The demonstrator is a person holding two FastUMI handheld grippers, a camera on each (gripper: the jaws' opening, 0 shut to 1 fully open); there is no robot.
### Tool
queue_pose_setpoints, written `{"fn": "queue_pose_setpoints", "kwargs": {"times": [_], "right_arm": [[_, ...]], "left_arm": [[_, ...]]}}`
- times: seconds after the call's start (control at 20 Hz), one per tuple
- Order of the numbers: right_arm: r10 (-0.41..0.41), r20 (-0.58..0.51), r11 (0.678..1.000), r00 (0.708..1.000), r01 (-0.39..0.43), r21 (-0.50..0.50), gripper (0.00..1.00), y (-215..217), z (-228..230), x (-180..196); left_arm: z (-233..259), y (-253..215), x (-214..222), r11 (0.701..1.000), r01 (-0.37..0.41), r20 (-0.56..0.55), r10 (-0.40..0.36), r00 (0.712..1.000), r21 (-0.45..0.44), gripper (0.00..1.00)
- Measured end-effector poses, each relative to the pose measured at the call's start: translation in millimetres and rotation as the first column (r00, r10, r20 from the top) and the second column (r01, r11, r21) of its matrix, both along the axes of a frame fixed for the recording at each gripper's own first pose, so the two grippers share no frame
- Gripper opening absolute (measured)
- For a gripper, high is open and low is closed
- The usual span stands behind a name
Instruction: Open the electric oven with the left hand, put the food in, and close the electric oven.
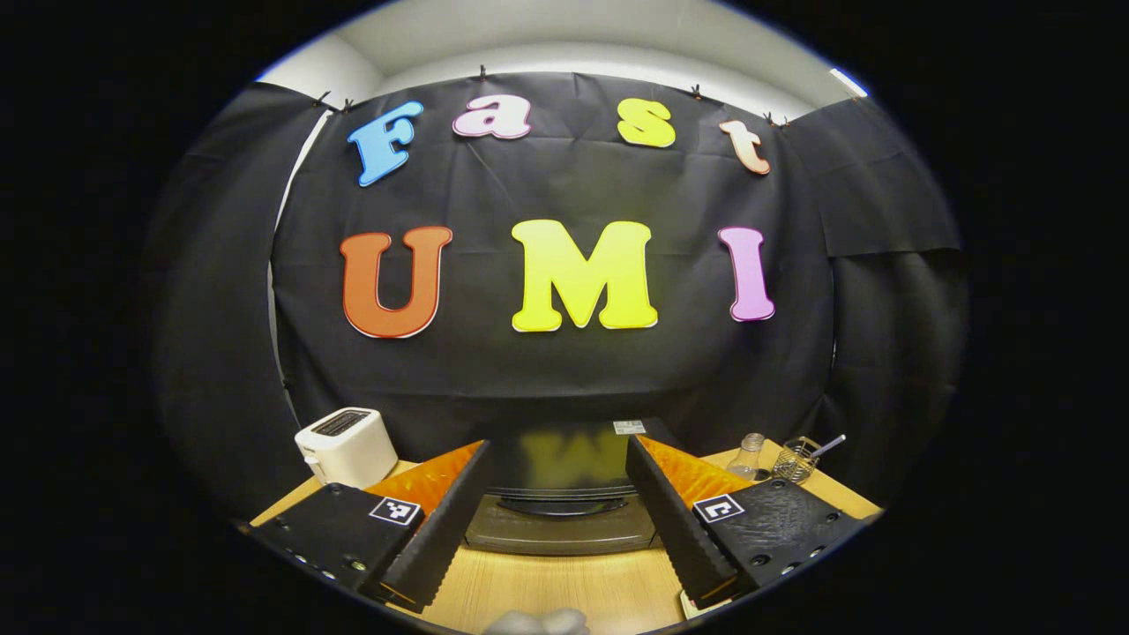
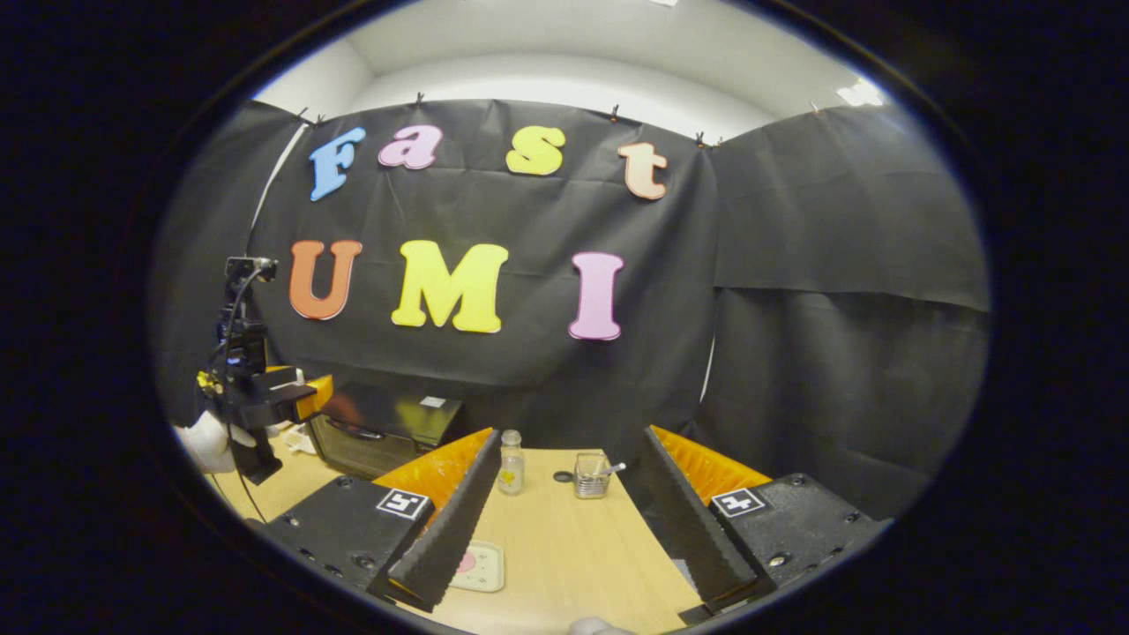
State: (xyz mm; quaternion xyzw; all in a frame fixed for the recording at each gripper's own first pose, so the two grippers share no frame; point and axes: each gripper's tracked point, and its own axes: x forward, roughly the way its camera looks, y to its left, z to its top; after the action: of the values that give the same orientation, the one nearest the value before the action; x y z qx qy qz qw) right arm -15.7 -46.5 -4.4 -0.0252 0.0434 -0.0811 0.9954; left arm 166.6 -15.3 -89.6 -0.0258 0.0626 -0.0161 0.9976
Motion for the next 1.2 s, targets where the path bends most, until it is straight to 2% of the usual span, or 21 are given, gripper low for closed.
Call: {"fn": "queue_pose_setpoints", "kwargs": {"times": [0.25, 0.6, 0.65, 0.85, 1.2], "right_arm": [[-0.046, -0.047, 0.999, 0.998, 0.046, -0.004, 0.97, -6.3, -10.2, -6.2], [-0.052, -0.090, 0.999, 0.995, 0.051, -0.013, 0.97, 0.5, -21.7, -5.3], [-0.049, -0.093, 0.999, 0.994, 0.048, -0.005, 0.97, 2.3, -22.3, -5.4], [-0.041, -0.099, 0.999, 0.994, 0.042, 0.011, 0.98, 6.5, -25.7, -3.2], [-0.022, -0.100, 0.999, 0.995, 0.025, 0.027, 0.98, 13.9, -29.5, -8.7]], "left_arm": [[-50.2, -3.7, 39.0, 1.000, 0.009, -0.091, -0.009, 0.996, 0.001, 0.97], [-112.3, -15.0, 65.8, 0.999, 0.048, -0.218, -0.047, 0.975, -0.002, 0.97], [-110.9, -13.3, 63.8, 0.999, 0.048, -0.211, -0.042, 0.976, 0.021, 0.97], [-113.8, -15.5, 64.7, 0.998, 0.054, -0.217, -0.050, 0.975, 0.013, 0.95], [-116.7, -15.7, 32.5, 0.998, 0.062, -0.221, -0.057, 0.974, 0.015, 0.95]]}}
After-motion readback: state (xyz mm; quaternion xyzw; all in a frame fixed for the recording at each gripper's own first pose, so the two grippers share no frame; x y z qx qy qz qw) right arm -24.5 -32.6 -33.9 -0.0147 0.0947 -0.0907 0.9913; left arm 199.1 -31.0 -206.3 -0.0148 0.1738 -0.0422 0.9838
